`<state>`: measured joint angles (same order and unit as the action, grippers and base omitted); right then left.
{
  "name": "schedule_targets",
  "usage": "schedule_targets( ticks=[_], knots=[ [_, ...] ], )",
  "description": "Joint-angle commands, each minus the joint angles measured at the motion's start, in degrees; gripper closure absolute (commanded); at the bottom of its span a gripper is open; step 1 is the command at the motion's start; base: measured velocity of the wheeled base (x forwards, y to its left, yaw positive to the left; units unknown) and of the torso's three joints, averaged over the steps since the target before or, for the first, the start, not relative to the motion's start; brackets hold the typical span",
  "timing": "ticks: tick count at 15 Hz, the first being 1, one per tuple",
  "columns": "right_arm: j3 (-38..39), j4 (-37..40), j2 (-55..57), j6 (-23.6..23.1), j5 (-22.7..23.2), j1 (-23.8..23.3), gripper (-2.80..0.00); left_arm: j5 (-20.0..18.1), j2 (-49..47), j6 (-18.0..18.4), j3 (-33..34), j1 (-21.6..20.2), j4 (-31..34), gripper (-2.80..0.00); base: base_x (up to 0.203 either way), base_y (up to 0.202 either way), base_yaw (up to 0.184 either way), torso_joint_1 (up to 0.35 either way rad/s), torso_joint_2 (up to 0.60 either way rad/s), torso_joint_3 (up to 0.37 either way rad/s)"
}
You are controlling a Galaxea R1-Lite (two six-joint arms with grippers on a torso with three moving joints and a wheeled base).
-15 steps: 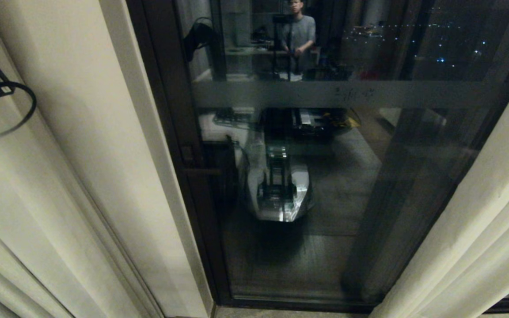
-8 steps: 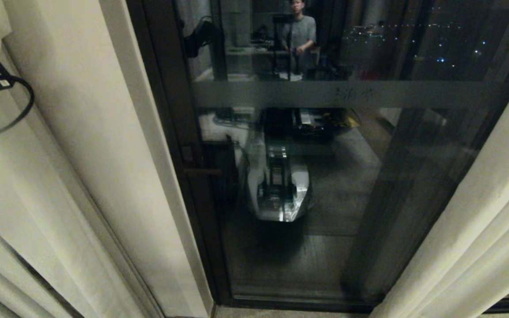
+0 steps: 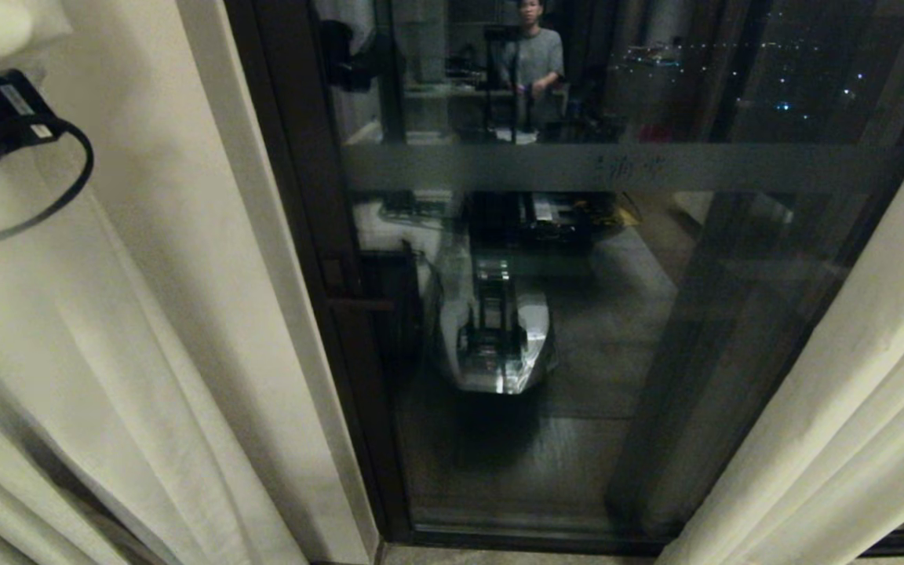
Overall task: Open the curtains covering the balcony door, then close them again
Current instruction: Close the inner curtains on both sides
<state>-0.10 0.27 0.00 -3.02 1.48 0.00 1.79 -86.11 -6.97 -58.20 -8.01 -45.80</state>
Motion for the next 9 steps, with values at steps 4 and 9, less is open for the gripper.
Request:
schedule_targets(
  ticks=[4, 9],
  knots=[
    [0.0, 0.0, 0.0, -0.1, 0.0, 0.0, 0.00, 0.1, 4.7, 0.2, 1.1, 10.8, 1.9, 0.00, 0.000, 0.000, 0.000, 0.000, 0.00, 0.000],
    [0.0, 0.0, 0.1, -0.1, 0.0, 0.0, 0.00, 0.2, 7.6, 0.4, 4.7, 17.4, 1.9, 0.00, 0.000, 0.000, 0.000, 0.000, 0.00, 0.000]
  ],
)
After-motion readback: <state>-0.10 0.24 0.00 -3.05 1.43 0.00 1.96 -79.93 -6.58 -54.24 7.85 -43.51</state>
